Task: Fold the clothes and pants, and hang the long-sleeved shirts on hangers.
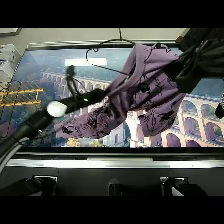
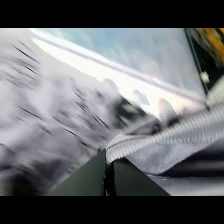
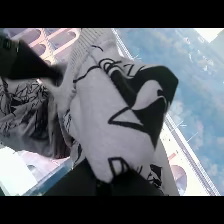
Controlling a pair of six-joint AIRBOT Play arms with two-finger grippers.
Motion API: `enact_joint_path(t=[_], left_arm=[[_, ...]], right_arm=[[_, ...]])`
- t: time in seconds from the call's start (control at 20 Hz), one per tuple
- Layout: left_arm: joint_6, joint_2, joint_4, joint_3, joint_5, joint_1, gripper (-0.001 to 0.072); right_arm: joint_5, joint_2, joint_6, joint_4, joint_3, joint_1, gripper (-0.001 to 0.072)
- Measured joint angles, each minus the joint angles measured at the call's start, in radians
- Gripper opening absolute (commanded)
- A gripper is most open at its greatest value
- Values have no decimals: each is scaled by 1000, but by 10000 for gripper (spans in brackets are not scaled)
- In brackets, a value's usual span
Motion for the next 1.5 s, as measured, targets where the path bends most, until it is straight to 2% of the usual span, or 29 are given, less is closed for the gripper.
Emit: enact_joint_path(t=[0.2, 0.45, 0.95, 1.5], left_arm=[[56, 24, -4, 19, -107, 185, 25], [104, 30, -4, 64, -161, 292, 25], [168, 34, 0, 179, -253, 391, 25], [204, 34, 5, 283, -267, 438, 25]], right_arm=[[-2, 8, 0, 80, 0, 1, 35], [13, 10, 0, 134, 0, 1, 35], [43, 7, -31, 115, 0, 1, 35], [83, -5, -48, 116, 1, 1, 35]])
